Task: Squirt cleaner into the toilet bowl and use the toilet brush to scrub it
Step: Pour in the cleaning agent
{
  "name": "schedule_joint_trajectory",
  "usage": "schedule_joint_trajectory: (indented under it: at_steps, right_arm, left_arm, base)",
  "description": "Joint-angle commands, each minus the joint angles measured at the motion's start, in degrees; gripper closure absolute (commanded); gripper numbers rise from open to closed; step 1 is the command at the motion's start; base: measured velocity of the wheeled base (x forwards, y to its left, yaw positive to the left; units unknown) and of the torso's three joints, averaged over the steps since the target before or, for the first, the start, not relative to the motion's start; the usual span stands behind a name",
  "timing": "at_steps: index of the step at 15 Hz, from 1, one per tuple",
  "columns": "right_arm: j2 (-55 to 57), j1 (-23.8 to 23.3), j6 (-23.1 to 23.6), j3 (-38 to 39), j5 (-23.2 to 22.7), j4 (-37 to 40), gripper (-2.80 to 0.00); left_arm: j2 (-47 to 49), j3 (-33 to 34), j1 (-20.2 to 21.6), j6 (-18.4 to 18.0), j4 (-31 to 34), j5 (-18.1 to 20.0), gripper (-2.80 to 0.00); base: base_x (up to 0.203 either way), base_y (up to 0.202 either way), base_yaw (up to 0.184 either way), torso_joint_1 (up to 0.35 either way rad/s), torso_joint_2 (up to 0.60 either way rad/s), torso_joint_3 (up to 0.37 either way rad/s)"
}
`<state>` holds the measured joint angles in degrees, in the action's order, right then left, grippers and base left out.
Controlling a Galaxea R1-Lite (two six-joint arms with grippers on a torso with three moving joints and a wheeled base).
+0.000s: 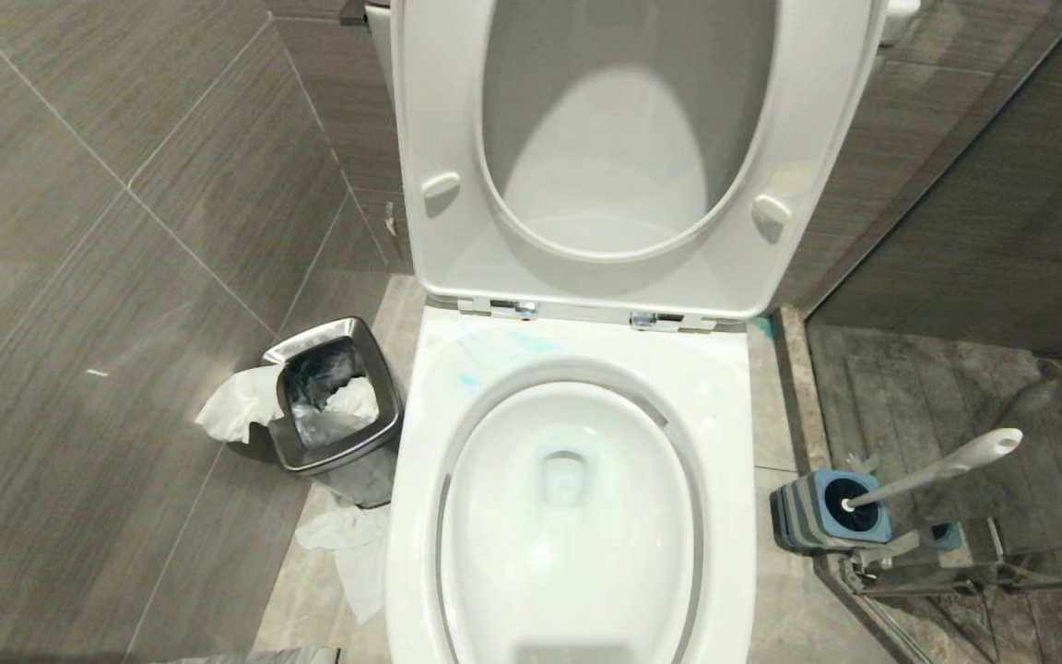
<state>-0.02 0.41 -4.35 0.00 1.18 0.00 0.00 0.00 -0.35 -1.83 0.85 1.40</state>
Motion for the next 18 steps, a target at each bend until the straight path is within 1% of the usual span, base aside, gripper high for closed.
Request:
schedule_joint_trajectory:
  at_steps: [1, 18]
  right_arm:
    - [0.0, 0.0, 0.0, 0.0, 0.0, 0.0, 0.00]
    - [0.0, 0.0, 0.0, 0.0, 0.0, 0.0, 0.00]
  left_arm:
    - [0.1, 0.0, 0.0, 0.0, 0.0, 0.0, 0.00]
    - [0.1, 0.0, 0.0, 0.0, 0.0, 0.0, 0.00]
  base:
    - [0.000, 0.000, 0.000, 0.002, 0.00, -0.198]
    - [0.000, 0.000, 0.000, 0.003, 0.00, -0.199]
